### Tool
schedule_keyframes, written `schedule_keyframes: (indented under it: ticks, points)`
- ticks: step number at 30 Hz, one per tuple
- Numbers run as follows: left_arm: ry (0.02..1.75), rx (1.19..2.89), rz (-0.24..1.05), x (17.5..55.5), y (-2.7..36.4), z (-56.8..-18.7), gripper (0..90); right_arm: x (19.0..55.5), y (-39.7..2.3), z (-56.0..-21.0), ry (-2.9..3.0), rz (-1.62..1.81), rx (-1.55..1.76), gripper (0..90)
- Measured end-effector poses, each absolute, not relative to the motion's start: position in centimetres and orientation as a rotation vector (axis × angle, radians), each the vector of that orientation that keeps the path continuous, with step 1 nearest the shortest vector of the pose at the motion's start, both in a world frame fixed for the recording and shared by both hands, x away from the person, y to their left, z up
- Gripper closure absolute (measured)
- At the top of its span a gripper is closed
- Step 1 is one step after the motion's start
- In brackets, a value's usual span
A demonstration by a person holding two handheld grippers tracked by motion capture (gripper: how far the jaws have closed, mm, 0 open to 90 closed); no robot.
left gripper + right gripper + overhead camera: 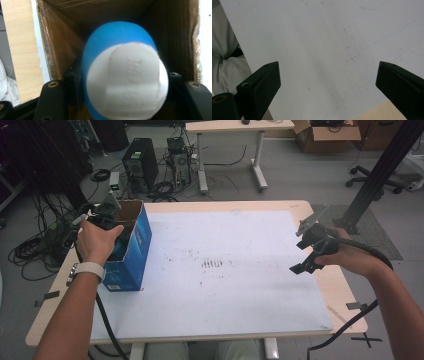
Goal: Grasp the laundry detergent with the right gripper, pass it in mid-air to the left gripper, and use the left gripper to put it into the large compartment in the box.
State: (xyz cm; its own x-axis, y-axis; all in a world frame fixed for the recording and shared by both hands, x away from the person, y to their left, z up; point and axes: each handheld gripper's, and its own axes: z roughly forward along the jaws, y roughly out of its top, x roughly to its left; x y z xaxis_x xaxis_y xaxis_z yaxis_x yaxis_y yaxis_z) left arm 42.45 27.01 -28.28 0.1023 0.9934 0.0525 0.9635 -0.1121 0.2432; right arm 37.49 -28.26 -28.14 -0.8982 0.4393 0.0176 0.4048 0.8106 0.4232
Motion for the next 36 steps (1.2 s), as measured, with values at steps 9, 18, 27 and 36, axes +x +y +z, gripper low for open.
schedule_keyframes:
  ticks: [9, 18, 27, 36]
  points:
    - [1.989, 2.170, 0.266, 42.5, 27.3, -28.0, 29.8, 37.4, -28.3, -28.1, 2.911, 0.652, 0.681, 5.6]
    - [1.984, 2.129, 0.259, 42.1, 27.5, -27.1, 25.0, 37.2, -28.3, -28.1, 2.913, 0.651, 0.677, 5.9]
    - [1.960, 2.125, 0.279, 41.5, 27.2, -25.6, 21.3, 36.8, -28.1, -27.8, 2.909, 0.657, 0.661, 5.9]
    - [1.937, 2.123, 0.314, 40.7, 26.7, -23.6, 19.8, 36.2, -28.3, -27.3, 2.894, 0.670, 0.658, 5.9]
